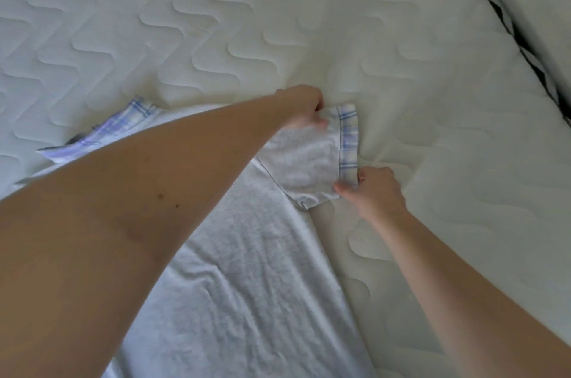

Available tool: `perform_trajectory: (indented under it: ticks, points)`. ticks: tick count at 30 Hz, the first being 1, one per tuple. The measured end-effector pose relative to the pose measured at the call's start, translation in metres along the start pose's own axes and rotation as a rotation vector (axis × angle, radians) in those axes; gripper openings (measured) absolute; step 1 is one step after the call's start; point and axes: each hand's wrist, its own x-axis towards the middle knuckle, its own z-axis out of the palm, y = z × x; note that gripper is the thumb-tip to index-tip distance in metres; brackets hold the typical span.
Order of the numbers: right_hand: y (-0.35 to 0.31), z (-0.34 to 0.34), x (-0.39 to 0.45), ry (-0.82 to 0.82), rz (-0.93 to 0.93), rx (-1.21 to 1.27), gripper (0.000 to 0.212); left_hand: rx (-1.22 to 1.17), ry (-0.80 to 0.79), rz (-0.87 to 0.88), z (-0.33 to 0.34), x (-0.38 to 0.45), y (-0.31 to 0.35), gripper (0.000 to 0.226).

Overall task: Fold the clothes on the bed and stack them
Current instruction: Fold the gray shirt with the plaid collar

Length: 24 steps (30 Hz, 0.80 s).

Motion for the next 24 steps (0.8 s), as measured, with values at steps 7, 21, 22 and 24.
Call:
perform_trajectory:
  ticks: [7,21,22,24]
  points:
    - [-0.002,-0.002,-0.002,0.098,-0.075,0.247,0.023,0.057,0.051,0.063,-0.001,-0.002,0.034,0.009]
    - [-0.043,0.005,-0.066,-0.089,-0.328,0.943,0.020,-0.423,0.316,-0.014,-0.025,-0.091,-0.029,0.017]
    - [-0.049,0.009,-0.072,-0.067,-0.358,0.916,0.020,-0.450,0.351,-0.022,-0.023,-0.102,-0.040,0.021]
    - [-0.061,0.017,-0.083,-0.003,-0.397,0.831,0.018,-0.568,0.416,-0.040,-0.018,-0.127,-0.061,0.032]
